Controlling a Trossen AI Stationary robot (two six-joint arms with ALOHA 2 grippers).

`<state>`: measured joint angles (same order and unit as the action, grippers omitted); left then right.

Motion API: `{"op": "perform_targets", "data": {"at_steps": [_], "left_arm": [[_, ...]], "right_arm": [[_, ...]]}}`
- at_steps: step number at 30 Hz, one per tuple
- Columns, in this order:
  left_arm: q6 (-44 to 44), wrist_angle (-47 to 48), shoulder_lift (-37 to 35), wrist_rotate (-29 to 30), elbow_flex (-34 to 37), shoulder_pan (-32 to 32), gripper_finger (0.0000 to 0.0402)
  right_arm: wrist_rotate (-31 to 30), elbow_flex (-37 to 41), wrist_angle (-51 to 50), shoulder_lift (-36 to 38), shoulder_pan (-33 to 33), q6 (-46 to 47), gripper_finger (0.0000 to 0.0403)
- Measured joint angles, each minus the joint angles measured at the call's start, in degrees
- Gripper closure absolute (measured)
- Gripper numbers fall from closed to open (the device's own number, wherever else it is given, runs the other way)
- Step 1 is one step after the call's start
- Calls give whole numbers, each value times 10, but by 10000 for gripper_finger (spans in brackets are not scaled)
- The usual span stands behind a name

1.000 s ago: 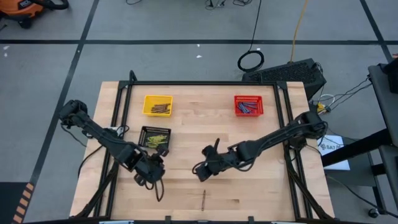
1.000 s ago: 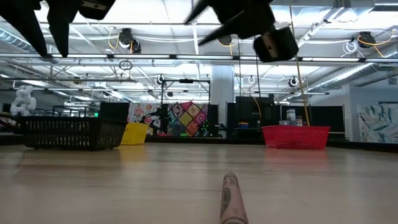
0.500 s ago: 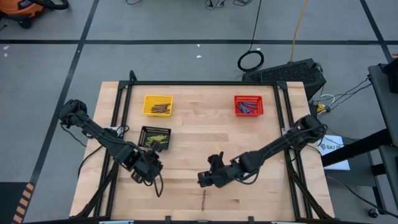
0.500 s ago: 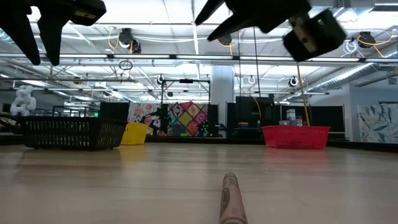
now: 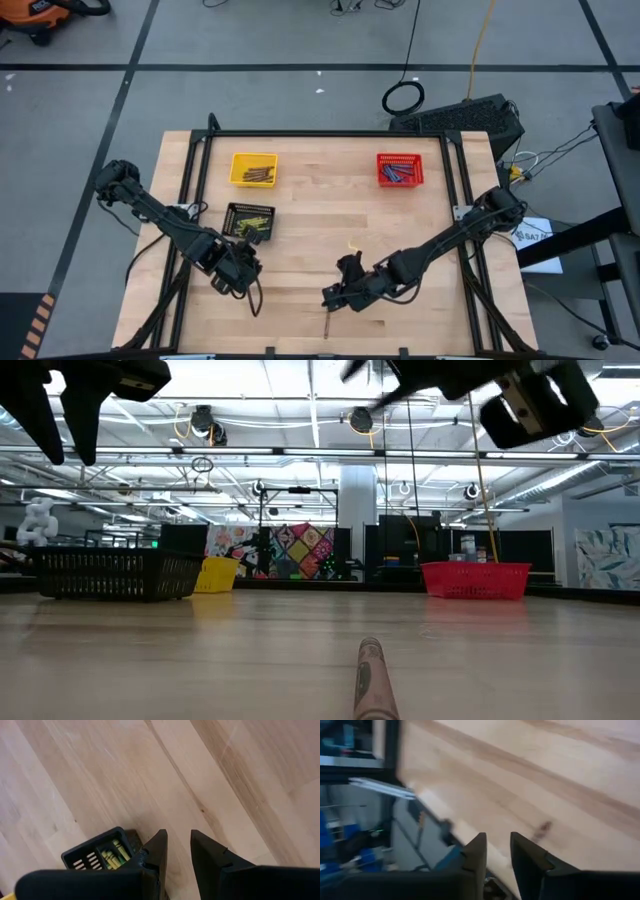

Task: Sort crayons
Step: Put the brown crayon into the yellow bin

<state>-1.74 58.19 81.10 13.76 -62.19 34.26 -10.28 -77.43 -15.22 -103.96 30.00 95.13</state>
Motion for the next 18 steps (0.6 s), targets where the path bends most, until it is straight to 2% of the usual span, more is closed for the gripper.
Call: {"op": "perform_targets", "data": {"at_steps": [5,8,13,18], "left_arm": [[0,0,0,0,0,0,324],[0,0,0,0,0,0,324],[0,0,0,0,0,0,324],[0,0,0,0,0,0,324]], "right_arm": [[6,0,-49,0,0,50,296],[16,0,-41,0,0,86,281],[16,-26,-23,-4,1,86,278],[15,-96,-75,-27,1,58,278]]}}
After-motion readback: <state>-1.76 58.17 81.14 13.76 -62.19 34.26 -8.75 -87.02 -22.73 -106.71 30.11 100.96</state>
